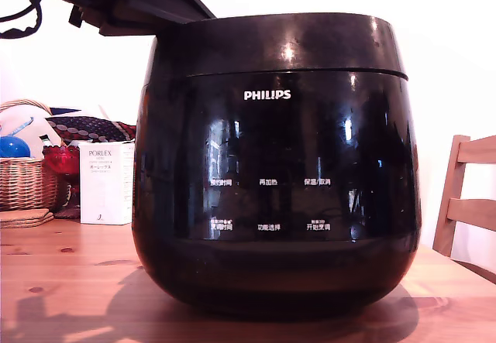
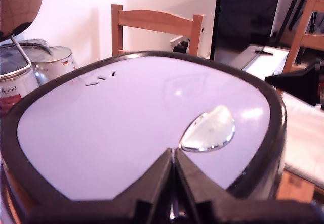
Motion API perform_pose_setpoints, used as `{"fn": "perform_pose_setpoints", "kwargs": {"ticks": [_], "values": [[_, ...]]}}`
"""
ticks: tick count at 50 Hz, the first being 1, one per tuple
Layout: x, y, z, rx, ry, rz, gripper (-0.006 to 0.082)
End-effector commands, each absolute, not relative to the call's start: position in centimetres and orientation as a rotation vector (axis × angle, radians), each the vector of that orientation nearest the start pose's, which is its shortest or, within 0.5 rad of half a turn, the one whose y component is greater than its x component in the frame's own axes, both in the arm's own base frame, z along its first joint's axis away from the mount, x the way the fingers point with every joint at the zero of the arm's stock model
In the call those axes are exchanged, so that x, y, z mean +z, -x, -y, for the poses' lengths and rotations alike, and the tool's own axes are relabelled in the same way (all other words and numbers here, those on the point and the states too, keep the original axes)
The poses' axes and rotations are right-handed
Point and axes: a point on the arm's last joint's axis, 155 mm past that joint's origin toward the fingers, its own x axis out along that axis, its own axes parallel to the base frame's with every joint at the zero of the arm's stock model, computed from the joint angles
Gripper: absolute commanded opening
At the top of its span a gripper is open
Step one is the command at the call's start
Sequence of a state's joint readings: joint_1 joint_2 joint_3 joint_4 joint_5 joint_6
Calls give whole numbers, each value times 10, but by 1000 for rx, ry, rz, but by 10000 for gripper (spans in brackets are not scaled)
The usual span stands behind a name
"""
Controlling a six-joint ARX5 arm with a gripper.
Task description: Close the rice cooker by pressing the lid down with medium force
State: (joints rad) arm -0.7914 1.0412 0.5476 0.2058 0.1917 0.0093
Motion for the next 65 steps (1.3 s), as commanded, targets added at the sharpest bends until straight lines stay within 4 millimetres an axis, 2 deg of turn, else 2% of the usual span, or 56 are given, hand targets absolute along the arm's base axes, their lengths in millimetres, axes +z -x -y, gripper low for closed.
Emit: {"fn": "perform_pose_setpoints", "kwargs": {"ticks": [1, 12, 18, 28, 39, 44, 49, 53, 65], "values": [[93, -214, 265, -948, -191, -582, -24], [118, -222, 276, -968, -144, -477, -24], [149, -226, 283, -981, -61, -382, -24], [213, -229, 287, -996, 12, -148, -24], [271, -233, 276, -965, 44, 29, -24], [291, -239, 268, -929, 23, 92, -24], [298, -249, 255, -865, -25, 121, -24], [297, -260, 241, -800, -70, 110, -24], [279, -291, 192, -624, -166, 27, -24]]}}
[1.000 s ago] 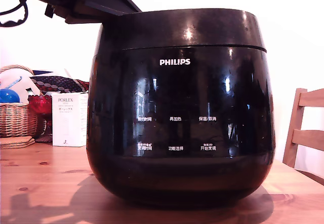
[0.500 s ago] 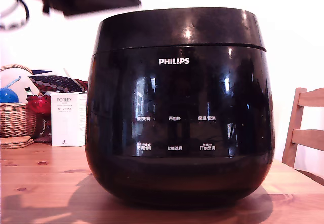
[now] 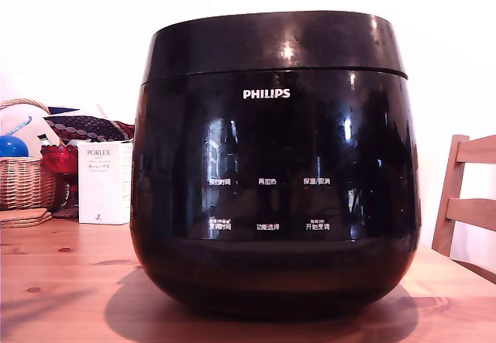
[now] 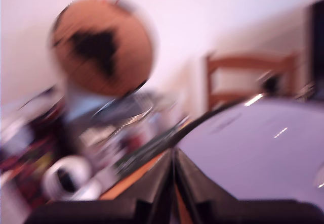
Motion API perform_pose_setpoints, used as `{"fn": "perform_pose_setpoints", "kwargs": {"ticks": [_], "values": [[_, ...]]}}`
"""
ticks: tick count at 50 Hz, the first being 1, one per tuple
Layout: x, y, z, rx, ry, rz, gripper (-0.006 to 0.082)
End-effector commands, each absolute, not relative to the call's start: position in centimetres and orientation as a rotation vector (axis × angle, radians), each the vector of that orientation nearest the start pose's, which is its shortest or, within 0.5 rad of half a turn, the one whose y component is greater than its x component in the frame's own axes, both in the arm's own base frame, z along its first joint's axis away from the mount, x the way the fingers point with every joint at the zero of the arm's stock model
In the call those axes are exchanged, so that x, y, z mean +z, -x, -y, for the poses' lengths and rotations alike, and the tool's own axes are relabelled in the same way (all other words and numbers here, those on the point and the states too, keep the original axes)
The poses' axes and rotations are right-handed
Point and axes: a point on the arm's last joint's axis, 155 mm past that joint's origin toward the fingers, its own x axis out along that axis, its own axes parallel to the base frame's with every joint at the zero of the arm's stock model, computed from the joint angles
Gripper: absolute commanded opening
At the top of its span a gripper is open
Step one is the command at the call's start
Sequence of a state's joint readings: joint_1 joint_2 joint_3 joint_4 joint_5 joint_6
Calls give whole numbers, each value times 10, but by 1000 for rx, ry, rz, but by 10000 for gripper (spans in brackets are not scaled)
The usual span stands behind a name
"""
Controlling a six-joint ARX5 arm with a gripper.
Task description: Close the rice cooker by pressing the lid down with medium force
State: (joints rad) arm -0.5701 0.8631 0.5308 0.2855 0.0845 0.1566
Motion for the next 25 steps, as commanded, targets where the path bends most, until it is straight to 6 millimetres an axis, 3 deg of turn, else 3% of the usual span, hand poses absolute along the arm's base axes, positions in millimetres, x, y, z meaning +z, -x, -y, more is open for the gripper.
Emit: {"fn": "perform_pose_setpoints", "kwargs": {"ticks": [1, 16, 25], "values": [[279, -293, 188, -609, -166, 24, -24], [296, -313, 121, -383, -160, 54, -24], [305, -317, 94, -298, -158, 75, -24]]}}
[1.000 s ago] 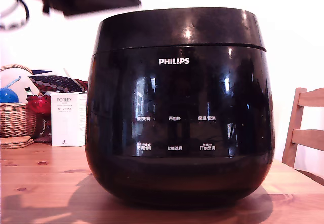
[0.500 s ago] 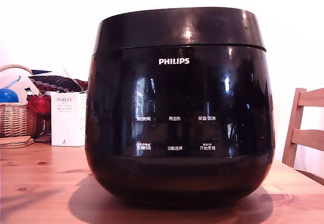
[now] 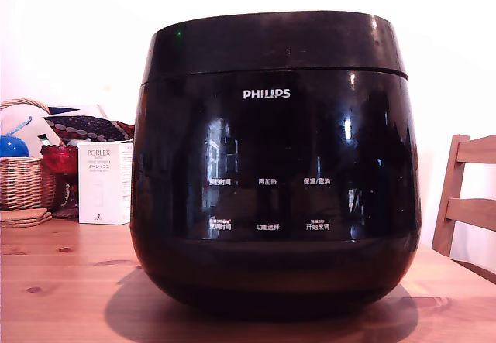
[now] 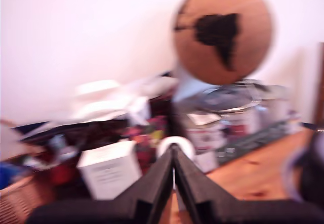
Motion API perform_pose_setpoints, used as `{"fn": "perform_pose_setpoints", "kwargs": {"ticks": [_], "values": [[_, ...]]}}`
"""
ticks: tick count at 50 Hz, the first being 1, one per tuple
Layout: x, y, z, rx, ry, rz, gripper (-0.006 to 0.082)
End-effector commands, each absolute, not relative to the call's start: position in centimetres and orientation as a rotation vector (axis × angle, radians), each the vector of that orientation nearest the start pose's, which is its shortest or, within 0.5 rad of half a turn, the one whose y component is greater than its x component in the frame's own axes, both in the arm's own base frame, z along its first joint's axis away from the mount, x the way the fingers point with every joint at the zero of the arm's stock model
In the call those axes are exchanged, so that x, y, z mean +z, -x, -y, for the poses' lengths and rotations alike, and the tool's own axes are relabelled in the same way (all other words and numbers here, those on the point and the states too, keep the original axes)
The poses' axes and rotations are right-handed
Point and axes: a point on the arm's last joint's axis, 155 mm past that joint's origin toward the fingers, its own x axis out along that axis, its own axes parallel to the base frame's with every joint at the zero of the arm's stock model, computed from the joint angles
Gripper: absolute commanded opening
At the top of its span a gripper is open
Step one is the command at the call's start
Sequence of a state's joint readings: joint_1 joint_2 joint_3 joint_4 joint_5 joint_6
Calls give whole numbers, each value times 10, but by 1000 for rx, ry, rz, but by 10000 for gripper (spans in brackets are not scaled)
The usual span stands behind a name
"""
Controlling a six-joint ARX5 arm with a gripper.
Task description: Close the rice cooker by pressing the lid down with medium force
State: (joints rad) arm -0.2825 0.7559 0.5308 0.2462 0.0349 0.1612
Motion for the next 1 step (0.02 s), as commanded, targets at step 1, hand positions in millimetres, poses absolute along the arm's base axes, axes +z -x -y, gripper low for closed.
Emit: {"fn": "perform_pose_setpoints", "kwargs": {"ticks": [1], "values": [[306, -317, 91, -292, -158, 77, -24]]}}
